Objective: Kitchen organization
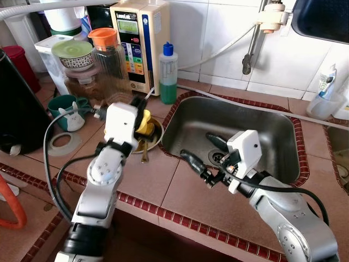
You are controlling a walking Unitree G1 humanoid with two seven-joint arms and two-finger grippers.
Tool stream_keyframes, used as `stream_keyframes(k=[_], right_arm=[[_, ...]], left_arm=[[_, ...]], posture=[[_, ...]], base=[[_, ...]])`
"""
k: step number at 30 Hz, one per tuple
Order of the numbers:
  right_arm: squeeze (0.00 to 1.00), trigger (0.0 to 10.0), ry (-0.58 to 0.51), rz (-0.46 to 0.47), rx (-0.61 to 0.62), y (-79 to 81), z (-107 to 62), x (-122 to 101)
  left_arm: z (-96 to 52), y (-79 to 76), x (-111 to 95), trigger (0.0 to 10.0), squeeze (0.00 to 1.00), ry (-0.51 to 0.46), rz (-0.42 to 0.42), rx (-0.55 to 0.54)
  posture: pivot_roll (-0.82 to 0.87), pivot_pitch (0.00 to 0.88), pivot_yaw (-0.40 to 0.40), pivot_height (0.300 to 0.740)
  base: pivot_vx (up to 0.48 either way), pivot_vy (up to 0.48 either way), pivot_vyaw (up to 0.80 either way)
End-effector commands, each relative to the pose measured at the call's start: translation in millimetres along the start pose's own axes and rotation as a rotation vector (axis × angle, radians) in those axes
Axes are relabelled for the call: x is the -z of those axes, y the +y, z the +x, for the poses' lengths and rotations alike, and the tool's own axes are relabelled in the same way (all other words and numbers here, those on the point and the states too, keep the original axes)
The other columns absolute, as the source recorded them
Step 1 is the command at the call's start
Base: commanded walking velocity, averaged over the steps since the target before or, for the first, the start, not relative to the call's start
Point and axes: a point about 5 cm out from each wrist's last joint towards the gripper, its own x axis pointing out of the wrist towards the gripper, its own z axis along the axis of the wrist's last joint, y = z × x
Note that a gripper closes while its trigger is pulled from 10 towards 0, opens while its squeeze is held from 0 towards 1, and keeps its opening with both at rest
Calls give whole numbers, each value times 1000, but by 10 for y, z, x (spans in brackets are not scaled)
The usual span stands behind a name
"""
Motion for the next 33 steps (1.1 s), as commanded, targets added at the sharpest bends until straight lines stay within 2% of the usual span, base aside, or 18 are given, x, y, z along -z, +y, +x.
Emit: stream_keyframes(k=[1,3,5,6,7,8,10,12,17,18,20,21,23,24,25,27,29,33], right_arm=[[0,10000,-20,-13,51,-80,9,-43],[0,10000,-20,-16,55,-85,7,-42],[0,10000,-24,-23,74,-104,1,-45],[0,10000,-37,-17,109,-150,-3,-58],[0,10000,-62,-4,176,-239,-8,-83],[0,10000,-89,24,240,-333,-1,-111],[0,10000,-125,67,302,-438,15,-149],[0,10000,-174,155,377,-594,39,-196],[0,10000,-192,216,402,-648,78,-193],[0,10000,-198,256,407,-650,110,-173],[0,10000,-204,288,417,-654,146,-159],[0,10000,-212,335,427,-658,196,-147],[0,10000,-217,362,430,-661,220,-143],[0,10000,-237,426,431,-668,278,-150],[0,10000,-246,459,430,-671,304,-154],[0,10000,-258,535,434,-679,333,-138],[0,10000,-269,627,433,-677,368,-109],[0,10000,-248,702,413,-612,446,-46]], left_arm=[[57,-40,-42,0,0,-11,-9,39],[61,-42,-34,0,0,-7,-15,40],[69,-43,-35,1529,0,-7,-25,43],[92,-66,-33,4471,0,1,-72,51],[137,-113,-35,6118,0,17,-171,67],[183,-157,-51,10000,0,20,-222,93],[237,-191,-80,10000,0,15,-279,115],[318,-202,-110,10000,0,19,-421,115],[381,-187,-132,10000,0,26,-588,107],[404,-203,-137,10000,0,32,-663,112],[420,-221,-135,10000,0,46,-724,118],[430,-249,-125,10000,0,68,-796,124],[432,-260,-121,10000,0,77,-830,128],[437,-277,-94,10000,0,105,-974,109],[441,-275,-80,10000,0,116,-1053,90],[441,-281,-81,10000,0,119,-1051,101],[449,-298,-92,10000,0,119,-1101,101],[487,-352,-114,10000,0,121,-1160,110]], posture=[[67,0,34,740],[63,0,35,740],[63,0,34,740],[64,0,33,740],[65,0,31,740],[65,0,30,740],[65,0,28,740],[68,0,27,740],[72,0,27,740],[74,0,26,740],[71,0,28,740],[73,0,29,740],[73,0,29,740],[73,0,30,740],[73,0,30,740],[75,0,30,740],[80,0,29,740],[80,0,29,740]], base=[[0,0,0],[0,0,0],[0,0,0],[0,0,0],[0,0,0],[0,0,0],[0,0,0],[0,0,0],[0,0,0],[0,0,0],[0,0,0],[0,0,0],[0,0,0],[0,0,0],[0,0,0],[0,0,0],[0,0,0],[0,0,0]])
